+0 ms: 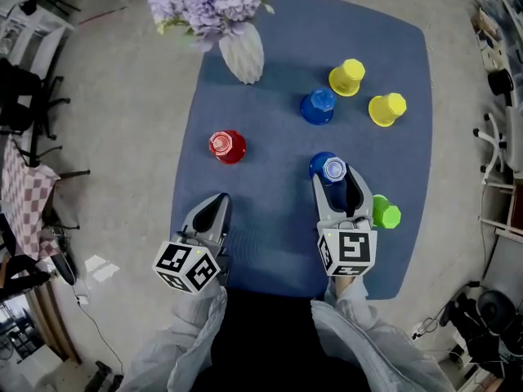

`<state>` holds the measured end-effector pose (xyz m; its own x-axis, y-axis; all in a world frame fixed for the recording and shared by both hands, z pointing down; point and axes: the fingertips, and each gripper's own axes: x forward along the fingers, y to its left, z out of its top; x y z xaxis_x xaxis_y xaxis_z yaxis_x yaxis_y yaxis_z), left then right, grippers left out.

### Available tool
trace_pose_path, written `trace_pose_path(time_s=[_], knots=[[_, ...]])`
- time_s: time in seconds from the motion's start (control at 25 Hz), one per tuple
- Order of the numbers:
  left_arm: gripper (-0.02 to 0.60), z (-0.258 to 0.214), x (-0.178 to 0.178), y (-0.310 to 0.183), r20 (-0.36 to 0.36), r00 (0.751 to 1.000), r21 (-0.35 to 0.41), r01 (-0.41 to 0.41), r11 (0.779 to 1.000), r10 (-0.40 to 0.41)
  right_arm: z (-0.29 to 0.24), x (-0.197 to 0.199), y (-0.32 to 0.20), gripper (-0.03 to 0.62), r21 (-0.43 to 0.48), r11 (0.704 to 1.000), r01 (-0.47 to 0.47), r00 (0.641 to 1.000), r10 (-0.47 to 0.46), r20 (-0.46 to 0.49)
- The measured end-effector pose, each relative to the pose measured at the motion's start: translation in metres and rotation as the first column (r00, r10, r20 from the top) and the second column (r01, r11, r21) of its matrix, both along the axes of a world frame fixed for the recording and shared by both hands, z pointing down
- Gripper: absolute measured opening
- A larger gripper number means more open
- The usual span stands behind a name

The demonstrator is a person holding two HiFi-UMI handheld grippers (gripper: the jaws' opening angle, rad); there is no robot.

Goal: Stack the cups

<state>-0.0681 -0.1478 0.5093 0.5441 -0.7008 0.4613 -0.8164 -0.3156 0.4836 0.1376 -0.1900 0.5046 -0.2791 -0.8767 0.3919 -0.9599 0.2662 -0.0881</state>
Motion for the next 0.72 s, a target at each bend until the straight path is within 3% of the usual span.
trace_pose_path(time_s=[0.72], knots=[[-0.002,-0.033,-0.023,0.029,-0.038,0.998,0.092,-0.047,0.995,0.051,-0.05,-0.025,0.045,0.244,0.072,0.997,-0.001,0.998,0.006,-0.067]])
